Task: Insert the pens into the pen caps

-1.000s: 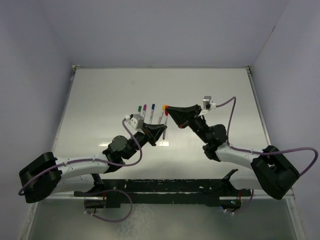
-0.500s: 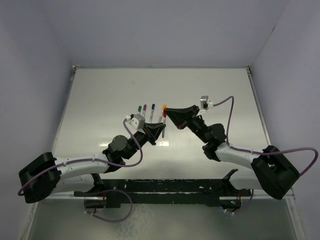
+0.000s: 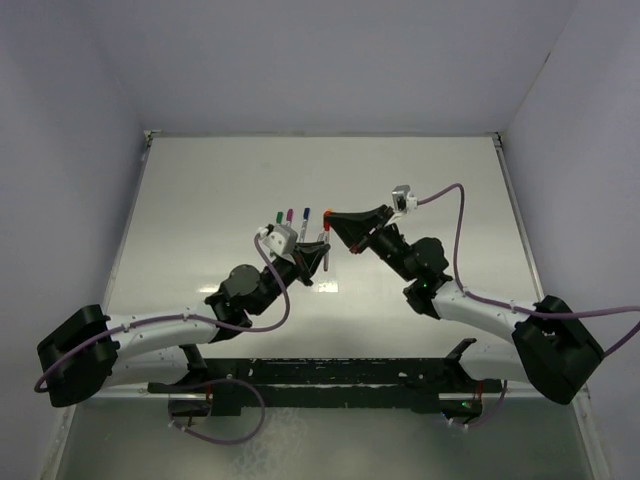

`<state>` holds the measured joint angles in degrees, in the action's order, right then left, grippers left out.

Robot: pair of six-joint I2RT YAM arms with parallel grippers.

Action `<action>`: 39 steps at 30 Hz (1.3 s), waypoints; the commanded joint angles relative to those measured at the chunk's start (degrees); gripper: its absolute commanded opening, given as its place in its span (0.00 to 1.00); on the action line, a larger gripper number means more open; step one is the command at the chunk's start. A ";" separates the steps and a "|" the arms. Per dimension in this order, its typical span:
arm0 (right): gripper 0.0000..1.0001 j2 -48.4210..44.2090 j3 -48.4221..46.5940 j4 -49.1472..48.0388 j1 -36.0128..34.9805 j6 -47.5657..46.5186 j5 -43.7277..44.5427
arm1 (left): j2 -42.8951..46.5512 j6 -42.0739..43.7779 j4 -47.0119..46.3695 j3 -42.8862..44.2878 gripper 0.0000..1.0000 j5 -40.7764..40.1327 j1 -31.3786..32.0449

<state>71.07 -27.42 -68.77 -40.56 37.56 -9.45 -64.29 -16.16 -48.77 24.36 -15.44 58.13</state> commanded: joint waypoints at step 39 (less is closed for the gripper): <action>0.00 7.92 -3.37 26.35 -7.97 -8.88 0.71 | 4.75 2.10 -9.66 10.70 0.00 4.37 -9.76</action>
<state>77.25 -33.43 -60.16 -45.10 29.91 -1.34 -64.16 -13.93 -37.74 26.79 -10.72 49.74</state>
